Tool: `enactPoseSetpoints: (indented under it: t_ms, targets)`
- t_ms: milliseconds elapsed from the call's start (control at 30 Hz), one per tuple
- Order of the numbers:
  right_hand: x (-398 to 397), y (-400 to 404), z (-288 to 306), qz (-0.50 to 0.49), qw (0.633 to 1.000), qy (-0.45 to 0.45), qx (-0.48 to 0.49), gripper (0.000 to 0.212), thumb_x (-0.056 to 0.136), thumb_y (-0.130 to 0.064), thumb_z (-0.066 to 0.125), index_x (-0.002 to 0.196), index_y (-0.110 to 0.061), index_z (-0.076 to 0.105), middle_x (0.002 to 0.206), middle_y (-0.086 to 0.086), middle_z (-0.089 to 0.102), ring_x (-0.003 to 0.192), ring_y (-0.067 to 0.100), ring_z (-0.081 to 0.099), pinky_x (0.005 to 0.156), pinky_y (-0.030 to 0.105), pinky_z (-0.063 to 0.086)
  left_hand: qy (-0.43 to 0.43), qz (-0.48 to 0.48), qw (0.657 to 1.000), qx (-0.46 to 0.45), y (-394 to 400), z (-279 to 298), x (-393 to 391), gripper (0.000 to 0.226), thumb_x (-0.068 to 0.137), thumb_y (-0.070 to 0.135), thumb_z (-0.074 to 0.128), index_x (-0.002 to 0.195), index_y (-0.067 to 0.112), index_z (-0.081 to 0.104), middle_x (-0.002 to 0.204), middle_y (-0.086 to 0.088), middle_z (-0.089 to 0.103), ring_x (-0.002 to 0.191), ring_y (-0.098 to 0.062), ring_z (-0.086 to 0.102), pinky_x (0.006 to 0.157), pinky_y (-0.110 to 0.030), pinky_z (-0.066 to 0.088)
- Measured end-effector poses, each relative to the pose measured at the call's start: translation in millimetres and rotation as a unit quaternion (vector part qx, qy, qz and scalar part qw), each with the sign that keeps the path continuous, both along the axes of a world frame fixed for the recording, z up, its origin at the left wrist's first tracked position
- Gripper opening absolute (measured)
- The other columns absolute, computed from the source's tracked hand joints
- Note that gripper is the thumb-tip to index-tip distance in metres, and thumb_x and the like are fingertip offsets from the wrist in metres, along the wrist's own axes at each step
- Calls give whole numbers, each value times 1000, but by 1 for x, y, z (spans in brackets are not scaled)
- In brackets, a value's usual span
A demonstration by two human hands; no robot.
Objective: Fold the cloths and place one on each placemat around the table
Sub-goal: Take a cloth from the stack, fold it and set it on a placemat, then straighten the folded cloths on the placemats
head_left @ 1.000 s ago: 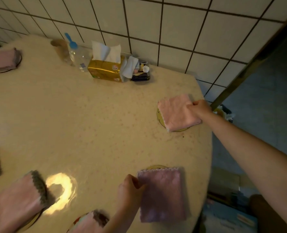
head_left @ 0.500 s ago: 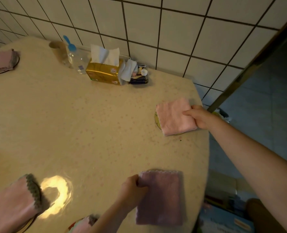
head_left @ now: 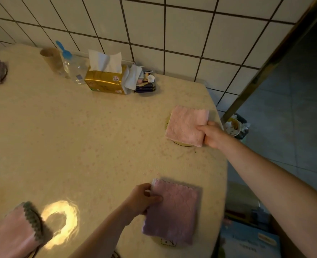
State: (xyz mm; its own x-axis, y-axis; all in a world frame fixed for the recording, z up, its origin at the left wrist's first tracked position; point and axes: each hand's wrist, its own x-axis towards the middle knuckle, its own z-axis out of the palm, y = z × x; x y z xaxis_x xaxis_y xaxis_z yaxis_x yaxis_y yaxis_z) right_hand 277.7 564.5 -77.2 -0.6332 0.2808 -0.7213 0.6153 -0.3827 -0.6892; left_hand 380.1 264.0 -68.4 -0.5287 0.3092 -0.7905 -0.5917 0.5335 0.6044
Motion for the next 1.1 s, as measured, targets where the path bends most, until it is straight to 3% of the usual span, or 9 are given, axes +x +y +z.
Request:
enactPoseSetpoints:
  t_ms: [100,167,267,333,500,667,833,1033,1100]
  targets:
    - [-3,2,1,13,999,-11,33,50,90,-10,60,136,-13,43,137,12,49,122,33,49,93,51,47,40,1,999,-27,0,-3,4,31,73,22,81,96,11,63,89,-15,71,81,-30,69,65,-49,58]
    - [-4,1,1,39,990,-33,133,50,88,-19,63,134,-13,44,131,12,53,115,32,54,88,48,51,70,-2,997,-45,0,-3,6,32,72,25,82,96,15,63,88,-11,71,78,-27,69,57,-36,56]
    - [0,1,1,182,861,-93,466,64,83,-44,62,134,-13,38,122,13,58,106,33,59,82,41,52,100,38,993,-46,-2,-4,4,27,74,12,79,95,16,61,87,-7,67,67,-20,64,54,-32,53]
    - [8,1,0,216,805,-105,542,70,84,-48,59,136,-12,31,121,13,57,105,35,59,79,42,50,131,36,989,-57,-4,-5,2,27,75,6,75,94,16,60,88,-5,64,65,-19,60,57,-35,53]
    - [32,-6,9,220,795,-84,559,44,90,-31,53,123,-5,41,115,15,57,98,33,60,75,43,53,220,-59,963,-143,-12,-1,3,31,76,26,73,102,28,55,93,8,64,74,-13,64,62,-30,54]
    - [77,-39,32,234,789,7,568,36,90,-28,57,118,-9,44,110,9,58,82,23,59,49,27,39,276,-61,942,-179,-38,7,17,29,81,24,70,106,26,55,97,8,62,73,-15,60,64,-32,52]
    - [128,-106,51,240,822,87,509,26,90,-18,54,115,-14,49,108,0,60,89,17,59,73,35,51,290,-28,936,-197,-93,18,39,25,83,18,67,104,24,57,95,6,64,75,-17,64,67,-34,54]
    - [195,-210,50,269,854,114,431,13,90,-12,52,103,-14,54,85,-3,59,78,14,57,65,20,40,307,58,924,-219,-170,26,54,21,82,10,66,101,16,61,93,-3,68,73,-20,61,63,-28,41]
    - [214,-247,37,292,863,107,398,17,87,-7,53,103,-10,56,85,1,60,79,21,60,68,25,42,309,79,920,-227,-197,32,57,19,82,10,65,100,14,61,97,-5,69,74,-21,59,64,-28,40]
